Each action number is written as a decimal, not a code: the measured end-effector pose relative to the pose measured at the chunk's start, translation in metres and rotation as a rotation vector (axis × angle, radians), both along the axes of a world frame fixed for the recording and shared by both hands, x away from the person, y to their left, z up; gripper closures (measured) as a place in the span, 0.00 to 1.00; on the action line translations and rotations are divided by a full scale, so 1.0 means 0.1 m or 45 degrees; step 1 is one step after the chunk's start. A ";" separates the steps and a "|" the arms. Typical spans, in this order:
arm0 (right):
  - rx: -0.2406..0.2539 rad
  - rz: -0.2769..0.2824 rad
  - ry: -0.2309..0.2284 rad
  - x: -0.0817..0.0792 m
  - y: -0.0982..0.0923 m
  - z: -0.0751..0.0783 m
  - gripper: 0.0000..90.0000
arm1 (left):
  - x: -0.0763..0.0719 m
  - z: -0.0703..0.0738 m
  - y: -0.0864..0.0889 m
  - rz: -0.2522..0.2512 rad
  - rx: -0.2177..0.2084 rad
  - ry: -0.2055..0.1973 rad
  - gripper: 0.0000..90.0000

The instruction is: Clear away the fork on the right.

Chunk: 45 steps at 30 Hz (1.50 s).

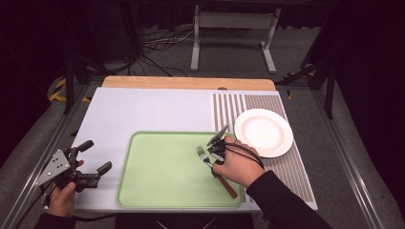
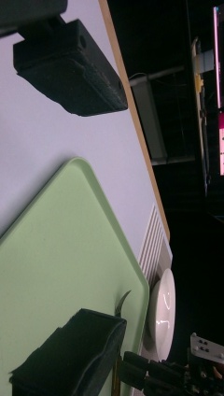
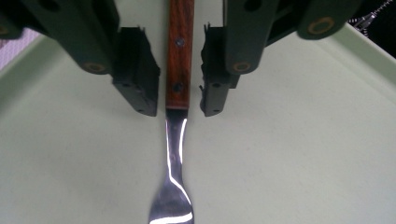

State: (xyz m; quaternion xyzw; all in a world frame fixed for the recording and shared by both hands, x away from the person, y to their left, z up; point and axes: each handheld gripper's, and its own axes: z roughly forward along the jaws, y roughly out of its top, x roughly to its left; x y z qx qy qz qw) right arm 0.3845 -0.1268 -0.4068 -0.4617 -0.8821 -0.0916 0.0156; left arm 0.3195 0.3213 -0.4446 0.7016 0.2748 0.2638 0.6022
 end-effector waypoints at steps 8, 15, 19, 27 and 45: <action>0.134 0.145 -0.259 0.05 0.01 0.08 0.28 | 0.00 0.00 0.00 0.000 -0.001 0.000 0.02; 0.225 0.297 -0.456 0.09 0.05 0.07 0.16 | 0.00 0.00 0.00 0.001 -0.001 0.001 0.02; 0.269 0.315 -0.454 0.11 0.09 0.04 0.23 | 0.00 0.00 0.00 0.000 0.001 0.003 0.02; 0.338 0.343 -0.377 0.18 0.15 0.04 0.72 | 0.00 0.00 0.00 0.000 0.001 0.002 0.02; 0.277 0.370 -0.349 0.29 0.23 -0.18 1.00 | 0.00 0.00 0.01 -0.004 0.002 -0.001 0.02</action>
